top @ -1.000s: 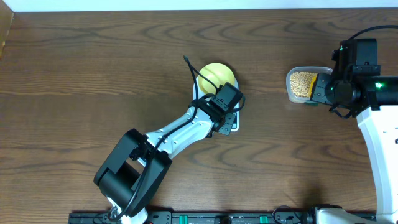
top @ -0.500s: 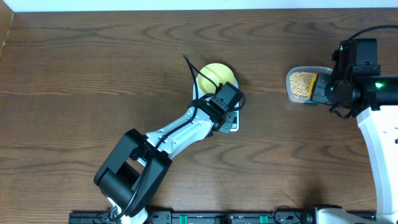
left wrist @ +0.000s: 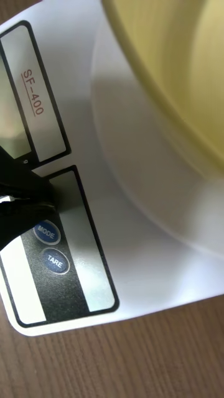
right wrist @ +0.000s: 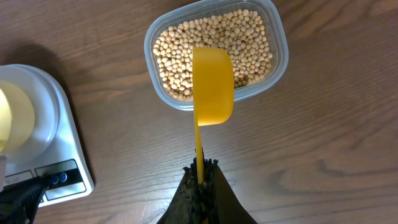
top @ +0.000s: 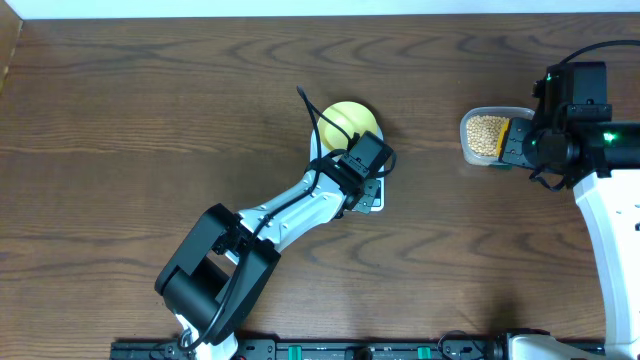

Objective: Scoop item into bowl and weigh 50g on scale
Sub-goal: 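Press the scale's tare button with the left gripper fingertips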

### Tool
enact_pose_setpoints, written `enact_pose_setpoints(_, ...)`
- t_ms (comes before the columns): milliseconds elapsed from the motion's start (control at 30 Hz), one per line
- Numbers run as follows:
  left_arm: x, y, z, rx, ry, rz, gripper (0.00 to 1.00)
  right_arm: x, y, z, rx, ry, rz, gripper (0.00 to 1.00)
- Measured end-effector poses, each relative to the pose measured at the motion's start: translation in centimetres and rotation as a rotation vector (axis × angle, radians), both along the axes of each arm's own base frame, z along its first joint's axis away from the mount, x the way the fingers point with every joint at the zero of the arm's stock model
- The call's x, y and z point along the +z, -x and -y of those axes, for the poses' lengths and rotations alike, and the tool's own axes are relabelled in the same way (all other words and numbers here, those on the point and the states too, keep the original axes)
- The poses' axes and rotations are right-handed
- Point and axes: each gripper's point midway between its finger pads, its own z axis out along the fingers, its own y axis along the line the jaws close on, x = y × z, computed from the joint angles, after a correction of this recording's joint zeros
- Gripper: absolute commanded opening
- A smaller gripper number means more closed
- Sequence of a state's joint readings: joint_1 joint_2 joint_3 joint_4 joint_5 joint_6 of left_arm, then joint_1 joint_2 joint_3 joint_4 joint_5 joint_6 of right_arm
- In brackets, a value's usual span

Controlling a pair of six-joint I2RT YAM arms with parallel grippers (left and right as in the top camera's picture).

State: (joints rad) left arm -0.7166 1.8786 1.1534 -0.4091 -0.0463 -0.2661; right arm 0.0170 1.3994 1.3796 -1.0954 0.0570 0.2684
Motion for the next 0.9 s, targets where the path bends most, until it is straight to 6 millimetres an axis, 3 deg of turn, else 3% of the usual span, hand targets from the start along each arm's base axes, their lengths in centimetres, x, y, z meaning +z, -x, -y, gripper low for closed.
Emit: enact_pose_setpoints(900, -0.18, -0.05, -0.05, 0.001, -0.009, -0.002, 0.07, 0.1, -0.21, 0.0, 0.002, 0.001, 0.009, 0.01)
